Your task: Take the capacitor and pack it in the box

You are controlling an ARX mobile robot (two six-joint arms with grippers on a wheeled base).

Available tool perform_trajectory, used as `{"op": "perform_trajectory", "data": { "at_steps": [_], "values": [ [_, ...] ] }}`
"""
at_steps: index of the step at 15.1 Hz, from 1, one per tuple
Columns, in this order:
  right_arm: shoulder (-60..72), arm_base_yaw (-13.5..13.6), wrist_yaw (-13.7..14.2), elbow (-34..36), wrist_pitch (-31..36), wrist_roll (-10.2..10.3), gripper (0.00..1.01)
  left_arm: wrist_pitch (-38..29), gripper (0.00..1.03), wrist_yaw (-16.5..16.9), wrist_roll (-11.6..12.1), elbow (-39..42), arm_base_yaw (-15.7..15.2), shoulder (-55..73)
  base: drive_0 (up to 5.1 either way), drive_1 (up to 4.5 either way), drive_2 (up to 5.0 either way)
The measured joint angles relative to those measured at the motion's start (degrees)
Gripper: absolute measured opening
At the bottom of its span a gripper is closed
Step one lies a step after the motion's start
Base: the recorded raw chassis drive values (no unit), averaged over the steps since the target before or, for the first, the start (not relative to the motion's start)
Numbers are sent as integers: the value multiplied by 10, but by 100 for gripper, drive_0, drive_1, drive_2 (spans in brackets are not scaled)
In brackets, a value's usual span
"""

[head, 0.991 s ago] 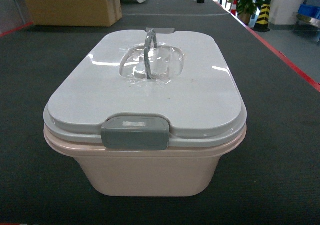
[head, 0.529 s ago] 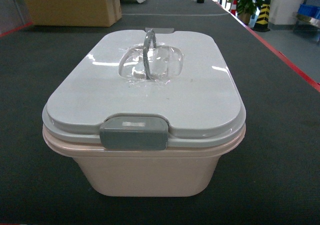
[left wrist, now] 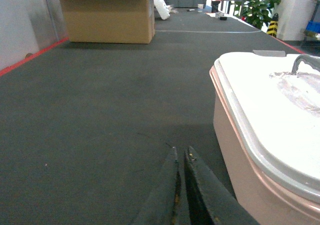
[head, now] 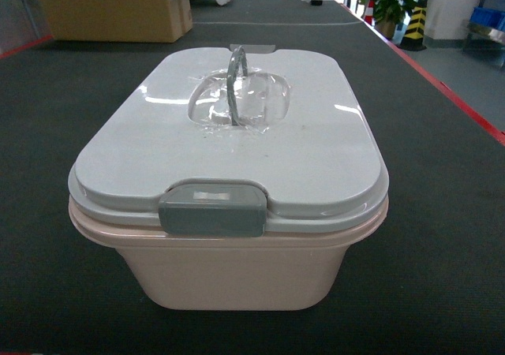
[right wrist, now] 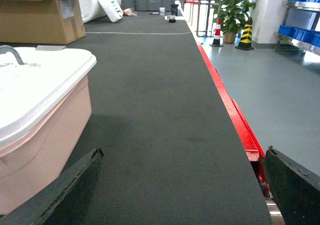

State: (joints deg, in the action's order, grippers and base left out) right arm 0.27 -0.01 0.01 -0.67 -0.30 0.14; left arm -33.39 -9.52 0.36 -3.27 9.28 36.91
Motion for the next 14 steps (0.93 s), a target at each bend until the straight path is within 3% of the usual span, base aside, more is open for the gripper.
{"op": "perform_trajectory", "data": {
  "at_steps": [1,3,4,5,14],
  "values": [
    [0,0,0,0,0,0,98,-14,2,11,-2,14,-12,-11,0,0,0],
    [0,0,0,0,0,0,98,23,2,33,-2,25,-31,-45,0,0,0],
    [0,0,0,0,0,0,98,50,2,79,-2,25,-67,-78,0,0,0],
    [0,0,0,0,0,0,98,66,2,84,-2,25,-97,-103,0,0,0],
    [0,0,0,0,0,0,98,224,2,95,-2,25,-91,-259,0,0,0]
  ]
}}
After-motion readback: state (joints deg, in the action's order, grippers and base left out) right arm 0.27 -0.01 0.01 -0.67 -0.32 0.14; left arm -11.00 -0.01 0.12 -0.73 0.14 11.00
